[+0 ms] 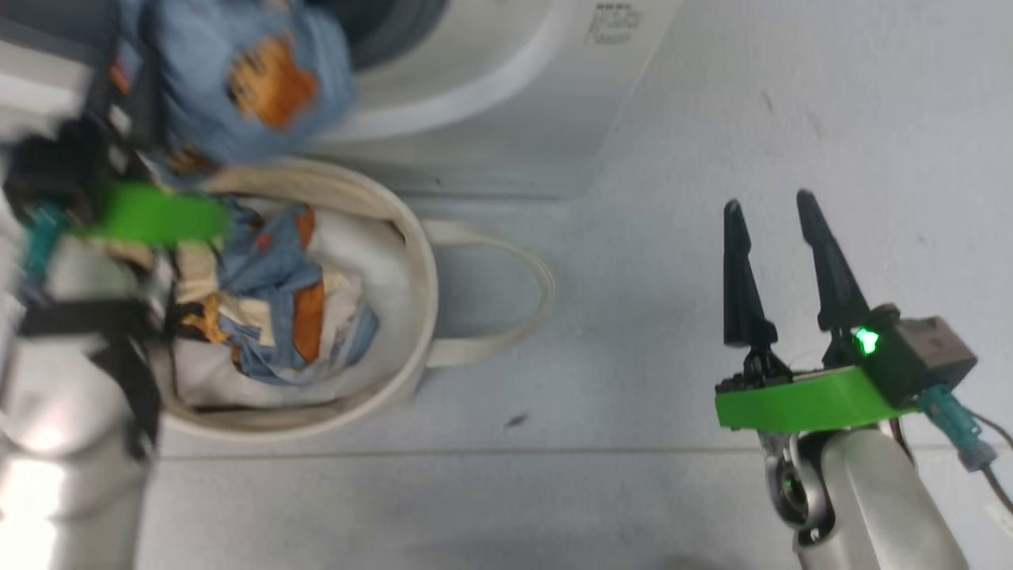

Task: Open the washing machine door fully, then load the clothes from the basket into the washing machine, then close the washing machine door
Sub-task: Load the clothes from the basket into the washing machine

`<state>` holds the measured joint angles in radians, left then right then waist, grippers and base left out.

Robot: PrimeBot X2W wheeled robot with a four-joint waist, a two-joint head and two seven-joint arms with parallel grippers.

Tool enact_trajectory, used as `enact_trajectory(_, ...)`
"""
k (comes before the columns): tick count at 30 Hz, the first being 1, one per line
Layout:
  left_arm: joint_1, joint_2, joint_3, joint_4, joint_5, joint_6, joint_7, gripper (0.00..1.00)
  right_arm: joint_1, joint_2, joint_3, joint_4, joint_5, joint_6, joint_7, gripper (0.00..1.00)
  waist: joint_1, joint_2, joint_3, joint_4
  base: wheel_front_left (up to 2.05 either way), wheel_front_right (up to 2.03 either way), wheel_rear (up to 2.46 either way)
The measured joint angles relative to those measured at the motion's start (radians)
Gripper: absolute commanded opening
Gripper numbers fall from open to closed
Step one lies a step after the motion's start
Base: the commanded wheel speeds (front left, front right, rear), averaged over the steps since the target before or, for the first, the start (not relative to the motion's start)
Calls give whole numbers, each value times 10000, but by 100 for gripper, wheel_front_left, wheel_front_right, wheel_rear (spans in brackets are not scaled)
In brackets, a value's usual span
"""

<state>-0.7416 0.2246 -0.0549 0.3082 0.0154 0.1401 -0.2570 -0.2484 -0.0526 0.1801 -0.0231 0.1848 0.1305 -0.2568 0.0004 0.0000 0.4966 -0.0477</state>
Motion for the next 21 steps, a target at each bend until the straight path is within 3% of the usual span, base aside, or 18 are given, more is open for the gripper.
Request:
enact_trajectory(10, -4262, 863, 364, 1517, -54, -144, -2, 0, -838, -2, 52, -347, 8, 0, 0, 100, 0, 0, 1961, -458, 0, 0, 0)
enact_trajectory(19, -6118, 988, 385, 2654, -94, 203, -13, 0, -1042, -2, 13, -506, 63, 0, -2, 100, -2, 0, 3025, -873, 0, 0, 0)
enact_trajectory(20, -6130, 982, 374, 2895, -94, 255, -13, 24, -1055, -4, 12, -506, 63, 0, -2, 100, -2, 0, 3097, -891, 0, 0, 0)
enact_trajectory(21, -6129, 978, 370, 3120, -82, 372, -13, 95, -1086, -4, 13, -506, 63, 0, 0, 100, -2, 0, 3158, -902, 0, 0, 0)
